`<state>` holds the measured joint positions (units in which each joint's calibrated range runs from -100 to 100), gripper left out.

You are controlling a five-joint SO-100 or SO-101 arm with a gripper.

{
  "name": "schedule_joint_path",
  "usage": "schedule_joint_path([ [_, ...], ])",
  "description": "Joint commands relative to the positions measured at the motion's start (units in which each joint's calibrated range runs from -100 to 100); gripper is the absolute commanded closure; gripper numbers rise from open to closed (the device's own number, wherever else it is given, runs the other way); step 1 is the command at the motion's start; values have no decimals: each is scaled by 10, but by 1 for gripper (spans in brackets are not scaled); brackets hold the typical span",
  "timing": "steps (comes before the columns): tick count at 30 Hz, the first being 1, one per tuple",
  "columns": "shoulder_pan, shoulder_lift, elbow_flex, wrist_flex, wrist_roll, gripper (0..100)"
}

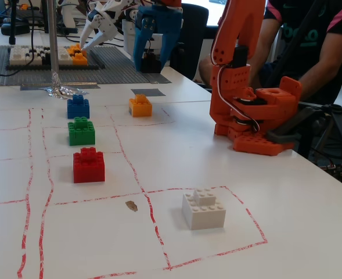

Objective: Grab the block and put it in the grey marker

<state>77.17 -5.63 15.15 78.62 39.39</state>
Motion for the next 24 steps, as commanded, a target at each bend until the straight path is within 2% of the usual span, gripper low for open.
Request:
schedule_joint_path([
  [1,39,8,-84,-43,21,100],
  [15,101,137,-113,-205,57,100],
  [24,135,156,-97,-230,95,100],
])
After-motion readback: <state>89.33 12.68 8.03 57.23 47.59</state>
